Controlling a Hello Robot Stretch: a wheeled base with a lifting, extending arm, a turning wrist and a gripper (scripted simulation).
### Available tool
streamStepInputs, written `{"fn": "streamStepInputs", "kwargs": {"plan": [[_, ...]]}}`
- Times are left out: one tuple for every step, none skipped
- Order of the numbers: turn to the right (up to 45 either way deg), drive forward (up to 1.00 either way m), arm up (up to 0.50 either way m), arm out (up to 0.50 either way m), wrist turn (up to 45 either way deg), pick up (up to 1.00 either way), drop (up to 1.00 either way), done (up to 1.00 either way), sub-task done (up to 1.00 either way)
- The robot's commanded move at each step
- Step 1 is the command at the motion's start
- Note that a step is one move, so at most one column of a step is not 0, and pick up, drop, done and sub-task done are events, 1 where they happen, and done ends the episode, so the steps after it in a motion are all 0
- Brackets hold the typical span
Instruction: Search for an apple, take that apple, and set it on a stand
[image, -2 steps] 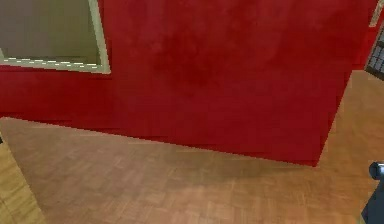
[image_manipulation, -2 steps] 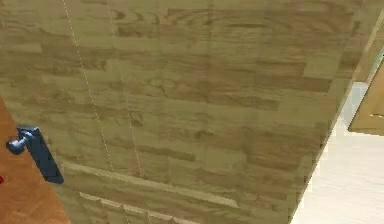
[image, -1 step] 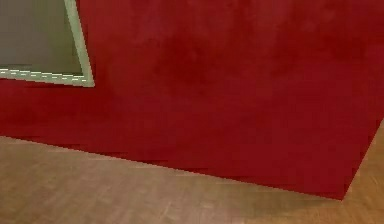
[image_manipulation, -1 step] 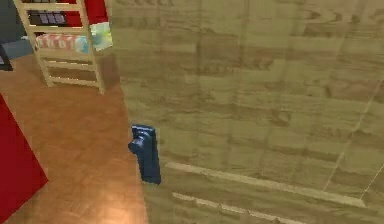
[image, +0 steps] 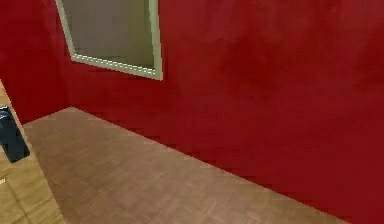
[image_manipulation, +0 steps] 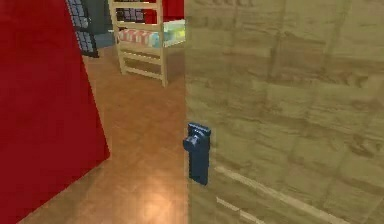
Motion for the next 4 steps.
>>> {"fn": "streamStepInputs", "kwargs": {"plan": [[0.0,0.40,0.00,0.00,0.0,0.00,0.00,0.00,0.00],[45.0,0.00,0.00,0.00,0.0,0.00,0.00,0.00,0.00],[27.0,0.00,0.00,0.00,0.0,0.00,0.00,0.00,0.00],[0.0,0.85,0.00,0.00,0.0,0.00,0.00,0.00,0.00]]}}
